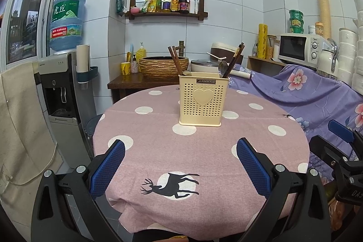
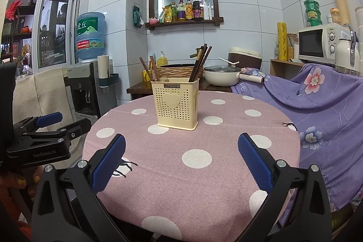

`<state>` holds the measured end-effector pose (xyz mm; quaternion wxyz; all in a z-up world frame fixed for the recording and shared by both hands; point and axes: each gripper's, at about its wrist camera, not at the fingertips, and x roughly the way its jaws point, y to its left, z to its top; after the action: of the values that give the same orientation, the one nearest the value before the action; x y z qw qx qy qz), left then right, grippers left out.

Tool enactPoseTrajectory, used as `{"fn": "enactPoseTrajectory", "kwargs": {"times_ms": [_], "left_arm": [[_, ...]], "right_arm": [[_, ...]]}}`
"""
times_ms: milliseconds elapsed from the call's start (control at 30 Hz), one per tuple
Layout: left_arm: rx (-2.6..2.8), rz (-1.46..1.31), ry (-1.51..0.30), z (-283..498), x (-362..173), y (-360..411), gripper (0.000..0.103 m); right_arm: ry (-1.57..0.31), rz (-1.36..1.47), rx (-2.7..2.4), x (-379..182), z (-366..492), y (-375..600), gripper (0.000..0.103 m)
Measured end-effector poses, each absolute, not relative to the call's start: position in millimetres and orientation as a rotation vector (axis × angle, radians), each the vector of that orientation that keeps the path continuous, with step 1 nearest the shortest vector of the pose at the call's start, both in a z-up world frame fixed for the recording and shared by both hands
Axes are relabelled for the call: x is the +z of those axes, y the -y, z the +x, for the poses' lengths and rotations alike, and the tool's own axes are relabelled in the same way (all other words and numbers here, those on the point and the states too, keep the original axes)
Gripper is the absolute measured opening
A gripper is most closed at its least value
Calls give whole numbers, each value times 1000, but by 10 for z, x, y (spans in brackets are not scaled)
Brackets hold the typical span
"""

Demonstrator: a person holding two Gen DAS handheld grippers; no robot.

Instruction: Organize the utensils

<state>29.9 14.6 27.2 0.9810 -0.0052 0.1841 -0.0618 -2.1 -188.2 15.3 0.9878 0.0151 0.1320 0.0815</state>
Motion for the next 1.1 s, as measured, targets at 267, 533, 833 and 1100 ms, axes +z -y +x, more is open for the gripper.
{"fn": "enactPoseTrajectory", "kwargs": {"times_ms": [267, 533, 833, 1100], "left_arm": [[-125, -10, -370, 299, 273, -145, 97], [-124, -10, -371, 299, 273, -135, 97], [-124, -8, -372, 297, 275, -133, 97], [-126, -7, -371, 296, 271, -125, 97]], "right_arm": [[-266, 30, 165, 157, -19, 1883, 97], [-268, 29, 166, 157, -20, 1877, 97], [-269, 28, 166, 154, -25, 1870, 97], [-271, 30, 167, 142, -41, 1860, 97]]}}
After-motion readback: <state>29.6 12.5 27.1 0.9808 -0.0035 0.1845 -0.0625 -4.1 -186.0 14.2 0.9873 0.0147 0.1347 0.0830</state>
